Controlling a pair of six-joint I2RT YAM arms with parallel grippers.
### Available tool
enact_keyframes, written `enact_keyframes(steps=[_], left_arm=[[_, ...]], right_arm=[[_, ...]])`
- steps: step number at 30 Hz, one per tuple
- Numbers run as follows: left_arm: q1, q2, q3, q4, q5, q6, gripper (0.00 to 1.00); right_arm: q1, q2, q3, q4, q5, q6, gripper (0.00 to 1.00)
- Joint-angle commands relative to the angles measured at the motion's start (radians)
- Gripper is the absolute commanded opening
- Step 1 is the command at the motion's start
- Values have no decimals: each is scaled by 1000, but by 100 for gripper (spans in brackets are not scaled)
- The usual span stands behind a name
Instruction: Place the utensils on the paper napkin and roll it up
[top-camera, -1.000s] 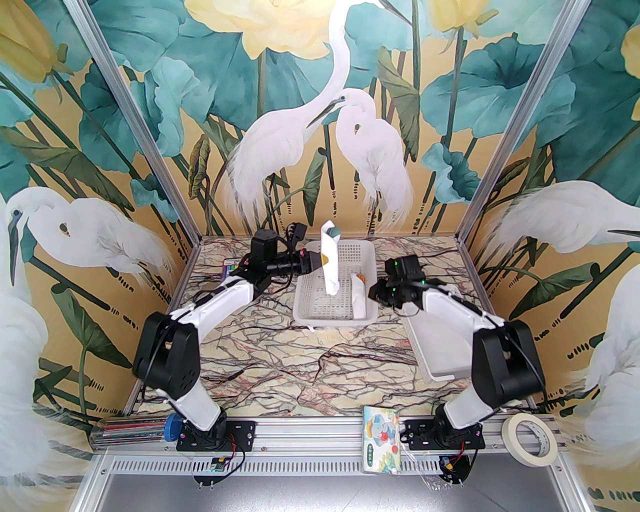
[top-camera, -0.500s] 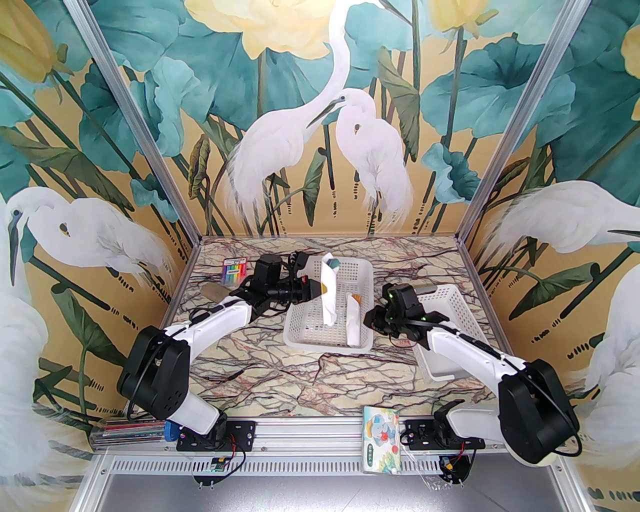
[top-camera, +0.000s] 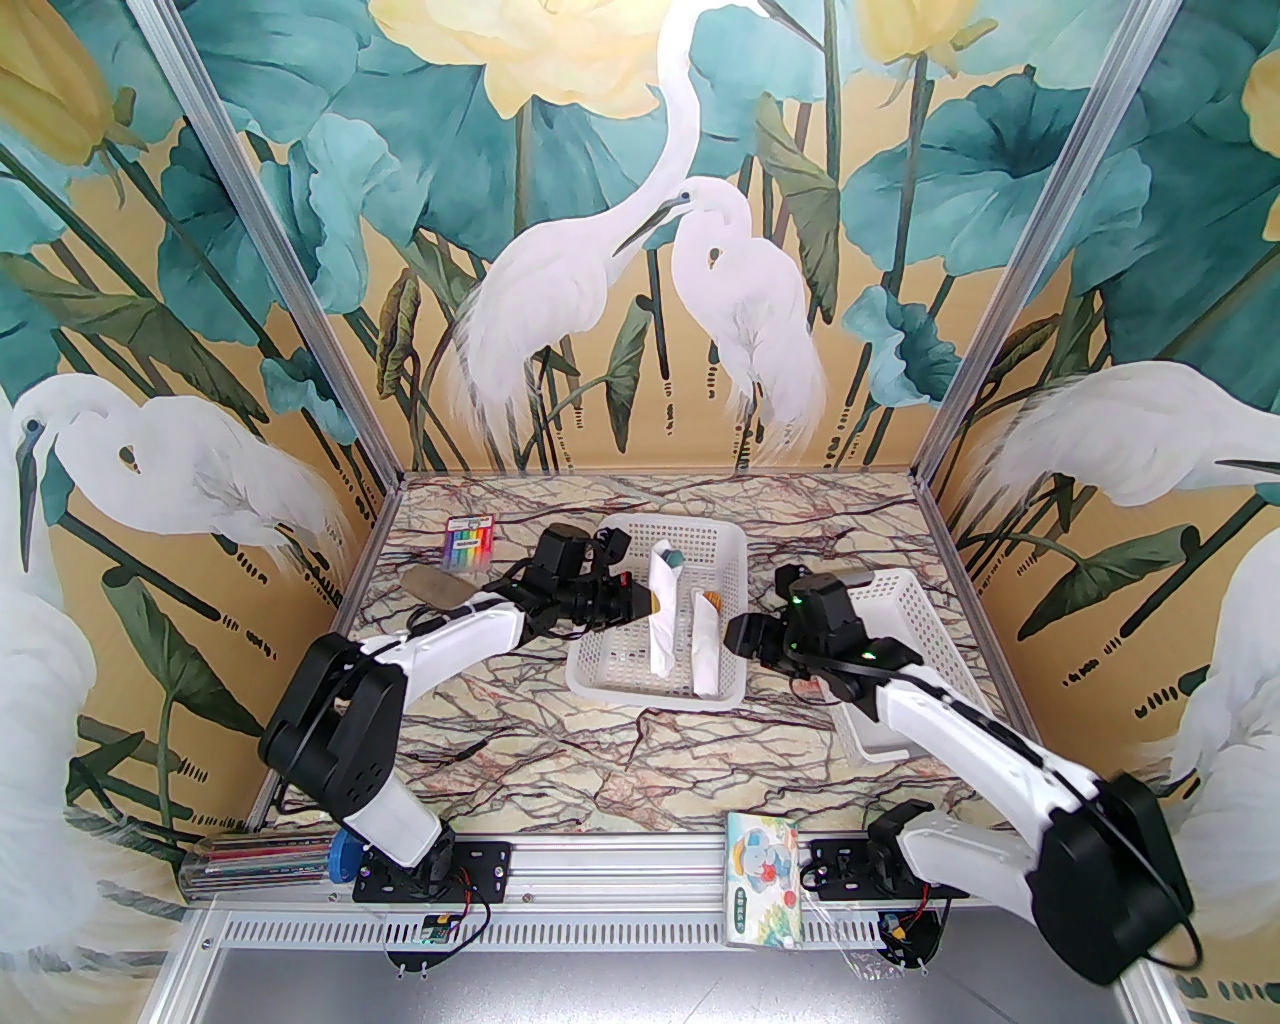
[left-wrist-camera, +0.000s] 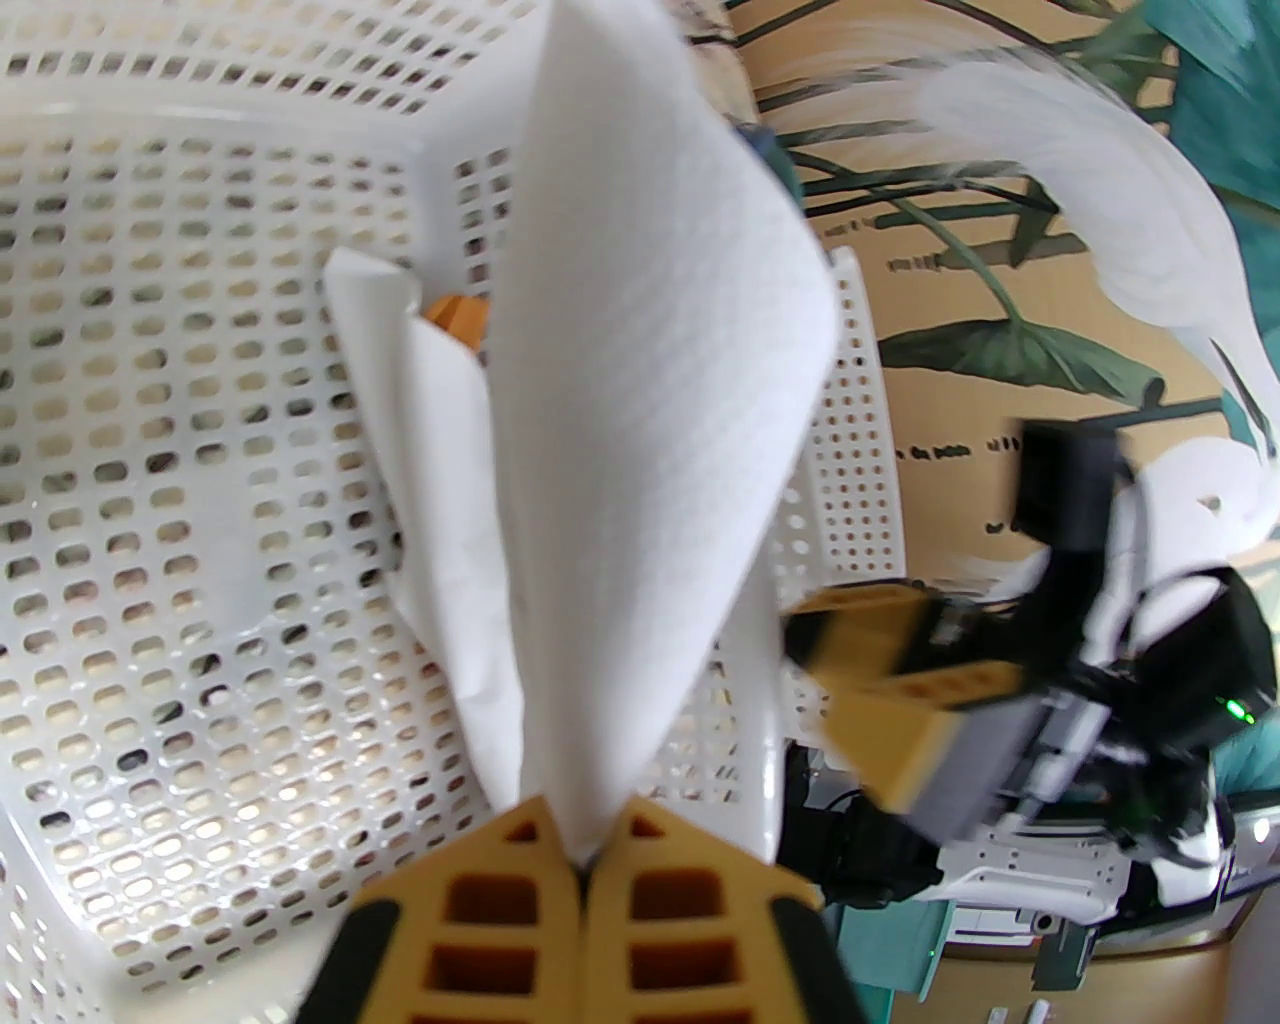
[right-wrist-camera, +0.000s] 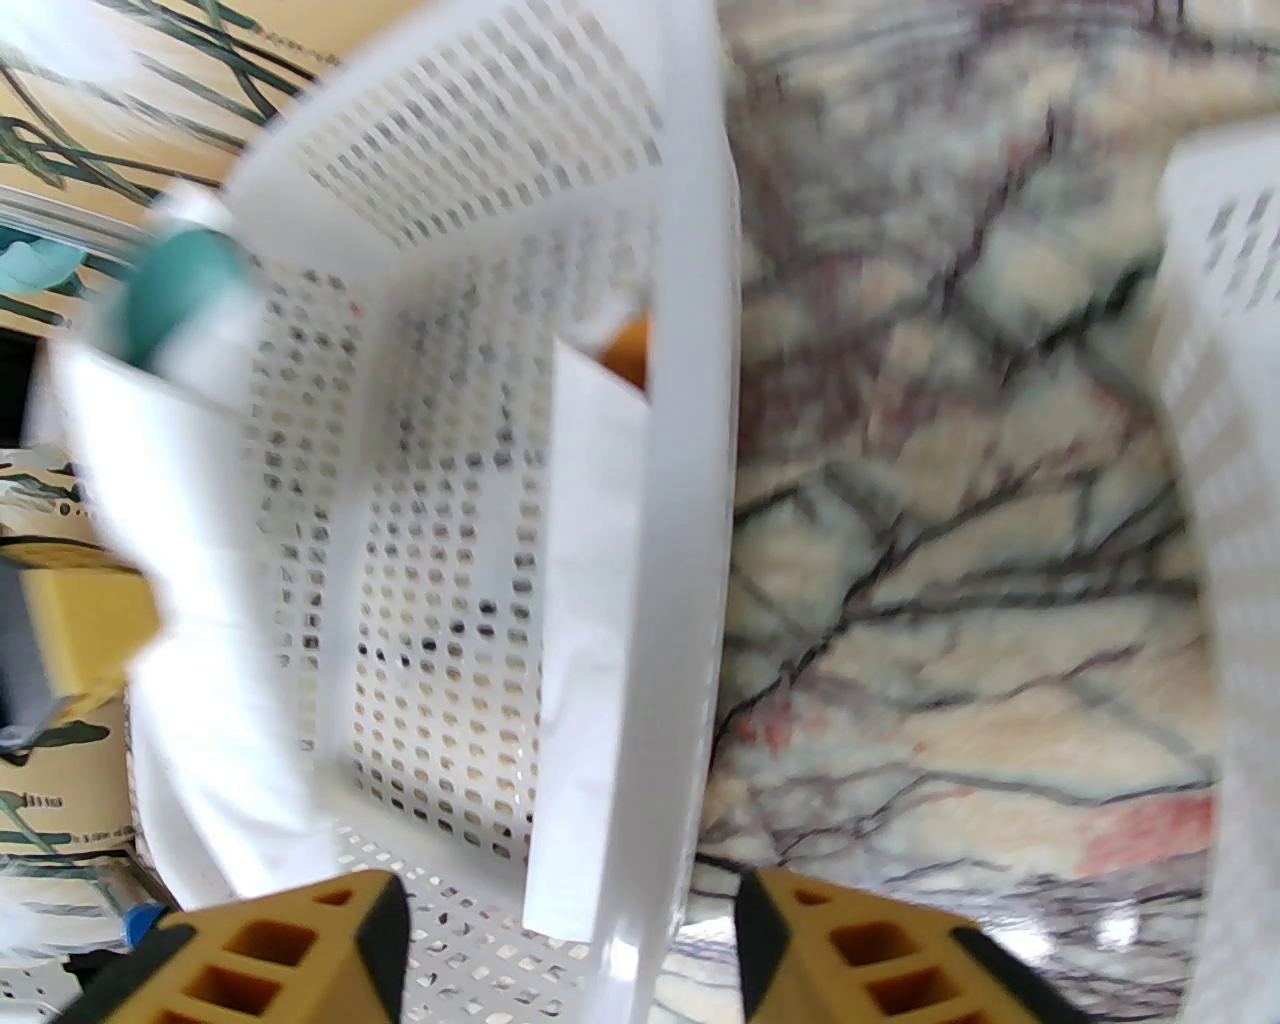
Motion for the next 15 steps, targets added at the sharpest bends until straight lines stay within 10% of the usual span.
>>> enact_keyframes(steps=[1,15], left_arm=[[-17,46,56,-37,-41,12,0],[-58,215,136,-17,-137,-78,0]], right_arm=[[1,-69,46,-93,111,-63,67],[-5,-173,33,-149,186,-113,70]])
